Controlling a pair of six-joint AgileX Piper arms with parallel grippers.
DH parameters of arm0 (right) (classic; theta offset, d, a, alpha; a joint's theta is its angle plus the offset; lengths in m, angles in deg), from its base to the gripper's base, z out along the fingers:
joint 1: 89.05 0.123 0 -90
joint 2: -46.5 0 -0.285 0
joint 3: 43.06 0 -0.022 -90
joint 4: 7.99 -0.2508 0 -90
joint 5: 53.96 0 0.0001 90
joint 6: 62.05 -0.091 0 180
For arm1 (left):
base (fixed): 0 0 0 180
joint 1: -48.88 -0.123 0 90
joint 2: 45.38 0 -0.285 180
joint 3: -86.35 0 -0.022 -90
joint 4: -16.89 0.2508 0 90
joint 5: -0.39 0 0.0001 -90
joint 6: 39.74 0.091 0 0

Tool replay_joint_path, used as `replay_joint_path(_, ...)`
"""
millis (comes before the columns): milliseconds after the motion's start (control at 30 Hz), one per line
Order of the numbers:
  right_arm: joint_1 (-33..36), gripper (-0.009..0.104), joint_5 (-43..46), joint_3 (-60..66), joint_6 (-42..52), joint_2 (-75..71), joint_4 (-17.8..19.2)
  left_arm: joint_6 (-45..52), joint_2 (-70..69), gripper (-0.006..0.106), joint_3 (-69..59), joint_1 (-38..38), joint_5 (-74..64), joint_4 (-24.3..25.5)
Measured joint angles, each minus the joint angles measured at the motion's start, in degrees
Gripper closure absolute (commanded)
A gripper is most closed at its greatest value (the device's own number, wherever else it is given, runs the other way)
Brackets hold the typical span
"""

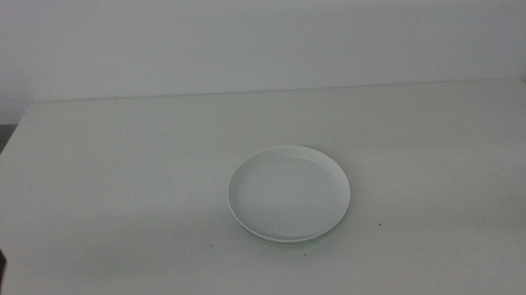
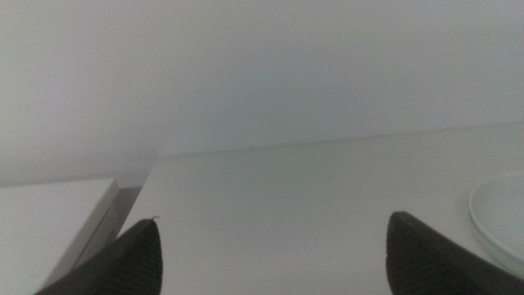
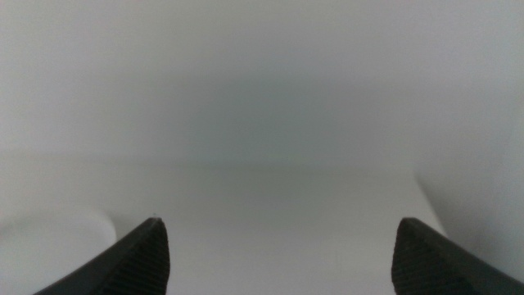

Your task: Stack the three bowls on top of each other.

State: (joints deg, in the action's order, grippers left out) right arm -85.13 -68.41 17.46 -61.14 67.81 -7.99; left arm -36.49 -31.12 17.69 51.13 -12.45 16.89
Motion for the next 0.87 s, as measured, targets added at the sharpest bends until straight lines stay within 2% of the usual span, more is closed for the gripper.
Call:
replay_joint_path(100,0.0,0.002,0.0,7.71,0.0,-6.42,0.77,0.0,-5.21,0.007,-5.3,0.0,0.11,0.0)
replay_joint_path(267,0.0,0.002,-0.15,15.85,0.0,-12.76,0.95,0.0,-6.21,0.007,-8.33,0.0,0.67,0.0)
replay_joint_path(867,0.0,0.002,1.95,16.51,0.0,-13.26,0.0,0.0,-6.26,0.007,-8.59,0.0,1.62,0.0)
